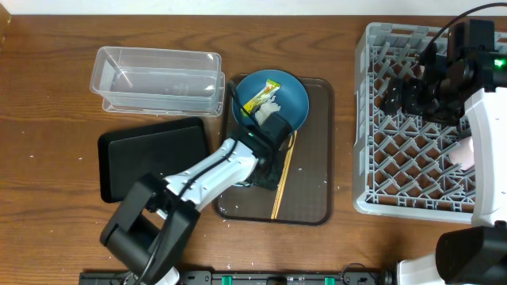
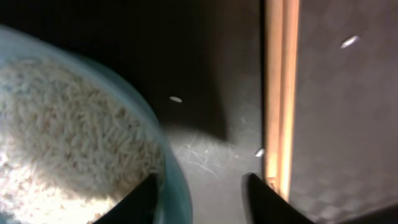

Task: Sort waste into correct bins and load items into the dishwasher rack
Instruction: 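Grasp the white bowl of rice with the left gripper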

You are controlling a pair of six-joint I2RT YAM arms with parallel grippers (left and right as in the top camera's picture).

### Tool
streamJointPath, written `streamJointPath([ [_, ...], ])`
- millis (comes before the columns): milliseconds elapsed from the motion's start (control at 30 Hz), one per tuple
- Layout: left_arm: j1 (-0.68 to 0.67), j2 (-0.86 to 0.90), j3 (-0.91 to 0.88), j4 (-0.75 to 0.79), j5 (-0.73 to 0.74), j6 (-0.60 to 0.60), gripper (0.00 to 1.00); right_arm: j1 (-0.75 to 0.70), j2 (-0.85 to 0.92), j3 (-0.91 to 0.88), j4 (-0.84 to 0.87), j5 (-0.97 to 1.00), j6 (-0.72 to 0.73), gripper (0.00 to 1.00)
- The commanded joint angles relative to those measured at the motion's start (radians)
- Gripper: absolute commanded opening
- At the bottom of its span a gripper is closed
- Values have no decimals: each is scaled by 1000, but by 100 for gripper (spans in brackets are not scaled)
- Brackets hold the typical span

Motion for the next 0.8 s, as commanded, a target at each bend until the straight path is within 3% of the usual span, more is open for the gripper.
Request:
streamJointPath([
  [0, -12, 7, 9, 2, -79, 12, 31, 5, -6, -6, -4, 0, -16, 99],
  [167, -14, 7, 9, -2, -92, 11, 19, 5, -6, -6, -4, 0, -17, 99],
  [267, -14, 6, 9, -15, -92, -15, 6, 5, -6, -6, -5, 0, -17, 99],
  [500, -14, -45, 13, -74, -93, -18, 6, 5, -6, -6, -8, 0, -17, 99],
  [767, 26, -267, 37, -189, -91, -8, 6, 5, -6, -6, -8, 4, -17, 99],
])
